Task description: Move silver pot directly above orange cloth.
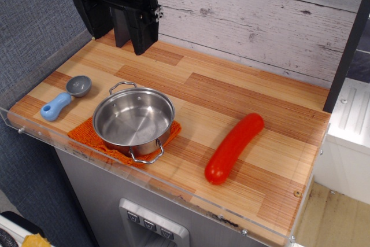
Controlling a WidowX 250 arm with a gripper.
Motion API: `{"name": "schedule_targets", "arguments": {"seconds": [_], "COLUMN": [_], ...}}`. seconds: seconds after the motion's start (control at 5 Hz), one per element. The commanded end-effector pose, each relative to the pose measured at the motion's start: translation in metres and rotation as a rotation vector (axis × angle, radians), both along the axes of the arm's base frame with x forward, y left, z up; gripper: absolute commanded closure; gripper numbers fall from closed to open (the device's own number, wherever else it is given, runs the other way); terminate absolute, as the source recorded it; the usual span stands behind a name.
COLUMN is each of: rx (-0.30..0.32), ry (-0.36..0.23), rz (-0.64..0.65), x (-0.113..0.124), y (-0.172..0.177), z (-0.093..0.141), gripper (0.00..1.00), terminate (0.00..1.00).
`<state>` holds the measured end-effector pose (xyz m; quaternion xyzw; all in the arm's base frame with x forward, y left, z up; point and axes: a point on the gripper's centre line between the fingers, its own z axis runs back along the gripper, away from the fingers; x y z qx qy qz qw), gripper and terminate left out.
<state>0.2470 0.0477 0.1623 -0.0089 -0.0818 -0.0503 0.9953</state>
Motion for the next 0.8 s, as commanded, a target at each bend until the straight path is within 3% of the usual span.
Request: {"name": "schedule_targets", "arguments": {"seconds": [0.0,0.2,0.6], "rx": [0.000,-0.011,0.038], "ry": [0.000,-0.028,-0.047], "rz": [0.000,-0.056,-0.058], "x": [0.000,0.008,0.022], "y": [0.000,-0.004,-0.024], "z": [0.000,-0.009,-0.025], "gripper": [0.00,0.00,0.00], "terminate": [0.00,0.00,0.00]}}
